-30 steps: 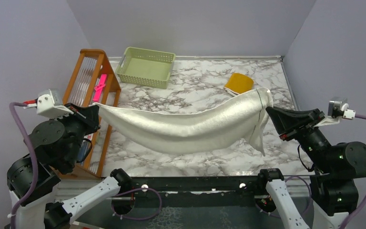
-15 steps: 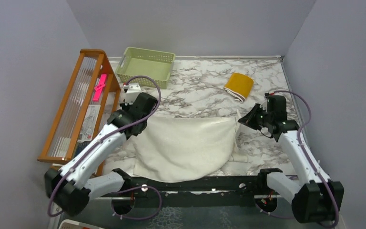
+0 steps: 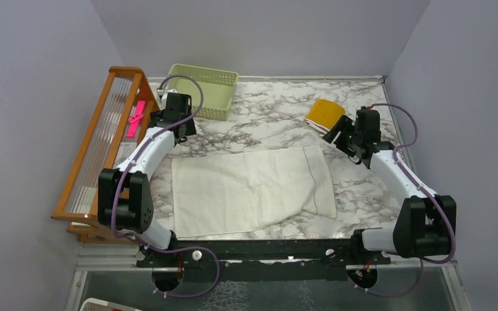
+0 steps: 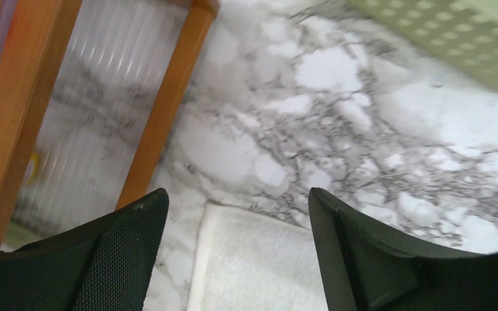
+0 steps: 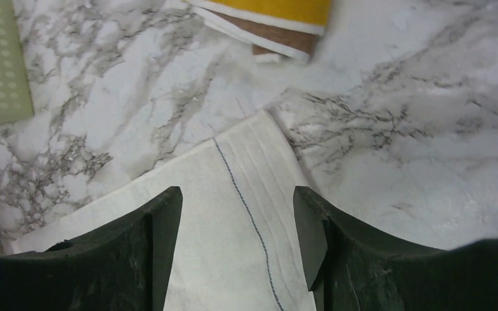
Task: Roll the towels
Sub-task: Flatten out the towel at the center of the board, then fold the towel at the center of the board.
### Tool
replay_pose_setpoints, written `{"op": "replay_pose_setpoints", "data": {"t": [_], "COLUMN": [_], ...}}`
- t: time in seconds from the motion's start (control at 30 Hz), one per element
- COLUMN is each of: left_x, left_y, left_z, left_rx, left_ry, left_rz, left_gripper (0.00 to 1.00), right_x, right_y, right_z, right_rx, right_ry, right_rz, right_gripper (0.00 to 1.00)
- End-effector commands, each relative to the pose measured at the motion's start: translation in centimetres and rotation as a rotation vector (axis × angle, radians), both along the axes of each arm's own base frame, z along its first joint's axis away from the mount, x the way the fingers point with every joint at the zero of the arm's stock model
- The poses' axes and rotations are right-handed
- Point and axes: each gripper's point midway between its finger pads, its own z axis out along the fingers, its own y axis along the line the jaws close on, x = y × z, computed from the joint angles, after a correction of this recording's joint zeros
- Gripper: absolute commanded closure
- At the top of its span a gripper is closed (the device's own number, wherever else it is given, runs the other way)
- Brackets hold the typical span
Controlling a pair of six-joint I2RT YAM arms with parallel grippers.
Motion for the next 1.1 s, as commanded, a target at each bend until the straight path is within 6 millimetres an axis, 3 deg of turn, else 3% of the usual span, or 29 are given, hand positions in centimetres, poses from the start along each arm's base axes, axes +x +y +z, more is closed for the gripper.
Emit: {"op": "replay_pose_setpoints", "data": {"t": [0.0, 0.03, 0.17, 0.33, 0.67, 1.07], "left_x": [2.4, 2.1, 0.2, -2.5, -5.9, -5.2], "left_y": [-2.9, -3.6, -4.6, -3.1, 0.1, 1.0], "left_z": [1.8, 1.5, -0.7, -3.1, -5.6, -8.1], "left_rx": [-0.078, -0.101, -0.171, -0.245, -0.237, -0.229], "left_ry": [-0.057, -0.044, 0.035, 0.118, 0.192, 0.29], "left_rz": [-0.193, -0.232, -0.308, -0.254, -0.147, -0.119], "left_gripper": [0.2, 0.21, 0.25, 0.38, 0.41, 0.52], "right_x": [2.7, 2.8, 2.6, 3.7, 5.4, 4.7], "right_y": [2.7, 3.6, 4.5, 3.1, 2.8, 1.4], "right_z": [5.4, 5.8, 2.1, -2.5, -6.5, -9.6], "right_rx": [-0.105, -0.141, -0.223, -0.328, -0.415, -0.439], "right_ry": [-0.233, -0.227, -0.076, 0.094, 0.225, 0.284], "right_rz": [0.179, 0.209, 0.258, 0.251, 0.329, 0.304], "right_gripper": [0.36, 0.36, 0.38, 0.47, 0.48, 0.5]}}
